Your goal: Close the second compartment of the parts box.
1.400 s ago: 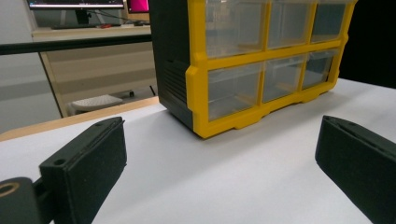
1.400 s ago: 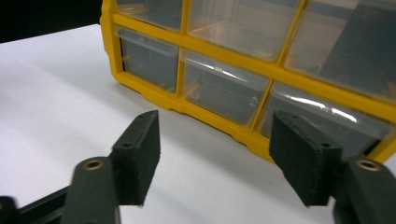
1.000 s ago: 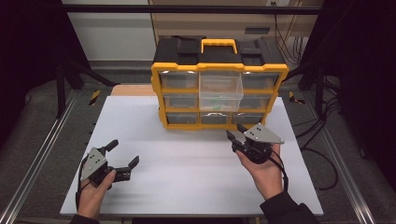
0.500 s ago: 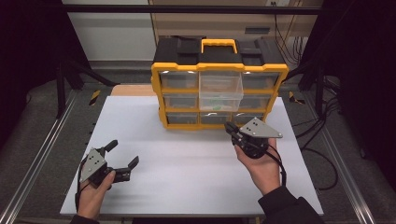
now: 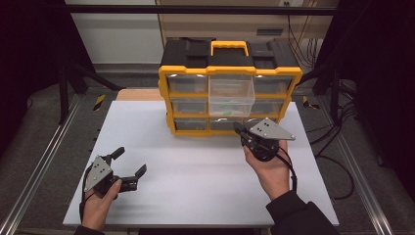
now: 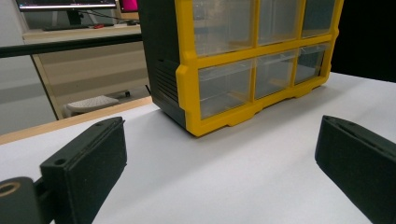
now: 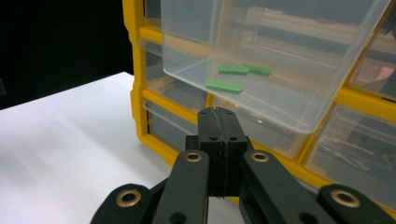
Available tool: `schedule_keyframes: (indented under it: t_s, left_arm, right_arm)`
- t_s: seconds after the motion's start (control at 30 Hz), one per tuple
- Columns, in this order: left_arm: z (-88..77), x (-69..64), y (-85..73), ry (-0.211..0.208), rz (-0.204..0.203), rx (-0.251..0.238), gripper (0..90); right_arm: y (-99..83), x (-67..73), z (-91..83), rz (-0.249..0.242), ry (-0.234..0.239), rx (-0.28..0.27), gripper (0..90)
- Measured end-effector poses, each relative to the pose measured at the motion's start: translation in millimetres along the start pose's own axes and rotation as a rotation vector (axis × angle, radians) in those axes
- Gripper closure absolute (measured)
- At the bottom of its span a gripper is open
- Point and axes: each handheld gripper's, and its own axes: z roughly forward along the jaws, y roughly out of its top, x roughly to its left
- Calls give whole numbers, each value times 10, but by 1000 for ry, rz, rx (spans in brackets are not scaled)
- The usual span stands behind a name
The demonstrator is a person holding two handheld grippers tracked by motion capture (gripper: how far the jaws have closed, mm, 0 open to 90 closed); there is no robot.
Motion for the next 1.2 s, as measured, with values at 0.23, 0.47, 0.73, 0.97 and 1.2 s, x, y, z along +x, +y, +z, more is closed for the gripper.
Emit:
schedule_keyframes:
  t_s: [0.23,0.47,0.73,0.97,1.2]
  left_arm:
    - [0,2,-1,0,0,0,19]
    - [2,11,-9,-3,-16,-1,19]
    - [5,9,-11,-5,-18,1,19]
    - [7,10,-11,-6,-17,1,19]
    - [12,10,-15,-9,-16,5,19]
  right_arm:
    - [82,-35,-11,-1,-3,-9,900]
    - [179,-76,2,10,-8,-24,900]
    - [273,-112,60,17,-15,-31,900]
    - [312,-143,125,23,-18,-30,900]
    - [352,-173,206,26,-27,-31,900]
